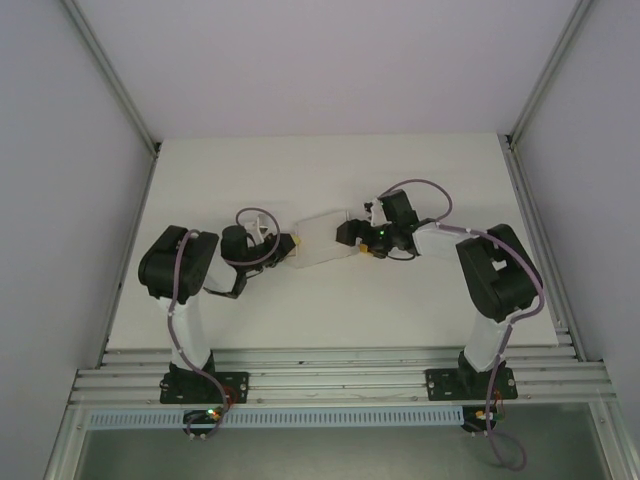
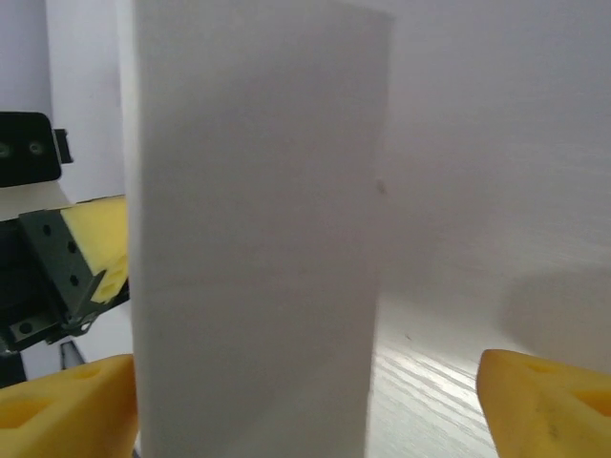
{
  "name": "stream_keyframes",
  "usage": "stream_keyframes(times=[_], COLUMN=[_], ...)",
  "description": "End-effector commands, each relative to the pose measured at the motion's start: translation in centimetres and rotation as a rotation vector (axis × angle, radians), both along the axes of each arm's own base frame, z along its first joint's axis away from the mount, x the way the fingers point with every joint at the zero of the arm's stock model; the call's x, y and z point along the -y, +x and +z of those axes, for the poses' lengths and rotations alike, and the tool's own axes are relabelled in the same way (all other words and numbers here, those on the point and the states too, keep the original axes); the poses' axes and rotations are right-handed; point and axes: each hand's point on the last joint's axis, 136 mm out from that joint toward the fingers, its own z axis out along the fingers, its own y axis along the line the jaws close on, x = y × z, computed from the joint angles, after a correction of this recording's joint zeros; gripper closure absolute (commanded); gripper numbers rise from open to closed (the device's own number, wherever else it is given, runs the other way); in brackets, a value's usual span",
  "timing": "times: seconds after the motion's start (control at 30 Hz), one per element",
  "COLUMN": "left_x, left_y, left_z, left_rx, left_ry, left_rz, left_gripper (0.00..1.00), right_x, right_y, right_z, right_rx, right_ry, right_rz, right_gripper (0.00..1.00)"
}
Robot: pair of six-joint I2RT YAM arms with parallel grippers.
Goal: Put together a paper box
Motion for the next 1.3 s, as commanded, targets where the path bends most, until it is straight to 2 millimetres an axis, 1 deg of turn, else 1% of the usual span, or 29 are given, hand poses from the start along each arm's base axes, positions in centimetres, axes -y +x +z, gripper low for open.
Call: stream_keyframes(times=[0.0, 0.07, 0.13, 0.2, 0.23, 0.3, 0.37, 0.43, 0.47, 0.5, 0.53, 0.57, 0.63, 0.67, 0.7, 0.77, 0.8, 0.87, 0.97, 1.03, 1.13, 1.17, 1.27], left_x=[-0.4, -0.4, -0.3, -0.1, 0.0, 0.0, 0.1, 0.1, 0.1, 0.0, -0.1, -0.2, 0.0, -0.1, 0.2, 0.5, 0.8, 1.7, 3.8, 4.5, 5.1, 5.2, 5.8], left_y=[-0.6, -0.5, -0.5, -0.4, -0.4, -0.2, -0.1, 0.1, 0.1, 0.2, 0.3, 0.3, 0.0, 0.1, -0.3, -0.9, -1.4, -2.7, -5.5, -6.5, -7.0, -7.0, -7.3], left_z=[-1.2, -1.0, -0.9, -0.5, 0.0, 0.9, 2.0, 3.1, 3.6, 4.3, 4.9, 5.5, 6.9, 7.4, 8.2, 9.2, 9.9, 10.9, 11.4, 11.5, 11.4, 11.5, 11.5], left_rx=[-0.049, -0.042, -0.036, -0.026, -0.01, 0.017, 0.047, 0.082, 0.097, 0.122, 0.14, 0.162, 0.22, 0.254, 0.31, 0.424, 0.514, 0.683, 0.909, 1.002, 1.085, 1.106, 1.147], left_ry=[0.015, 0.014, 0.011, 0.003, -0.003, -0.013, -0.015, -0.002, 0.01, 0.029, 0.052, 0.08, 0.164, 0.238, 0.331, 0.564, 0.701, 0.877, 0.969, 1.002, 1.078, 1.108, 1.138], left_rz=[-0.003, -0.006, -0.01, -0.015, -0.018, -0.017, -0.023, -0.028, -0.029, -0.026, -0.022, -0.023, -0.051, -0.045, -0.068, -0.097, -0.124, -0.205, -0.39, -0.463, -0.535, -0.557, -0.642], left_gripper=[0.82, 0.82, 0.81, 0.8, 0.78, 0.75, 0.68, 0.51, 0.4, 0.26, 0.1, 0.0, 0.0, 0.0, 0.0, 0.0, 0.0, 0.0, 0.0, 0.0, 0.0, 0.0, 0.0], right_x=[-1.9, -2.1, -2.2, -2.1, -2.1, -2.1, -2.1, -1.9, -1.8, -1.6, -1.2, -0.8, 0.4, 0.9, 1.1, 1.6, 2.0, 3.4, 5.3, 6.0, 6.4, 6.3, 5.7], right_y=[0.8, 1.0, 1.2, 1.4, 1.4, 1.4, 1.4, 1.2, 1.1, 1.1, 1.0, 0.9, 0.9, 0.8, 0.6, 0.0, -0.3, -0.7, -1.5, -2.1, -3.3, -3.8, -4.4], right_z=[2.4, 2.9, 3.4, 3.9, 4.1, 4.5, 5.0, 5.3, 5.4, 5.6, 5.6, 5.5, 5.2, 5.1, 5.3, 5.7, 6.0, 6.3, 7.3, 7.7, 7.9, 7.9, 8.2], right_rx=[0.031, 0.05, 0.069, 0.081, 0.084, 0.087, 0.091, 0.09, 0.09, 0.088, 0.078, 0.057, -0.008, -0.045, -0.062, -0.097, -0.115, -0.167, -0.261, -0.345, -0.489, -0.532, -0.619], right_ry=[0.129, 0.146, 0.158, 0.166, 0.171, 0.186, 0.196, 0.198, 0.197, 0.194, 0.189, 0.185, 0.18, 0.182, 0.187, 0.182, 0.174, 0.159, 0.193, 0.234, 0.296, 0.31, 0.358], right_rz=[0.051, 0.054, 0.055, 0.049, 0.047, 0.048, 0.045, 0.036, 0.029, 0.015, -0.005, -0.032, -0.104, -0.133, -0.144, -0.166, -0.185, -0.254, -0.331, -0.364, -0.393, -0.392, -0.377], right_gripper=[0.15, 0.22, 0.33, 0.42, 0.47, 0.54, 0.58, 0.59, 0.59, 0.59, 0.59, 0.58, 0.6, 0.61, 0.61, 0.6, 0.59, 0.59, 0.6, 0.59, 0.63, 0.62, 0.65])
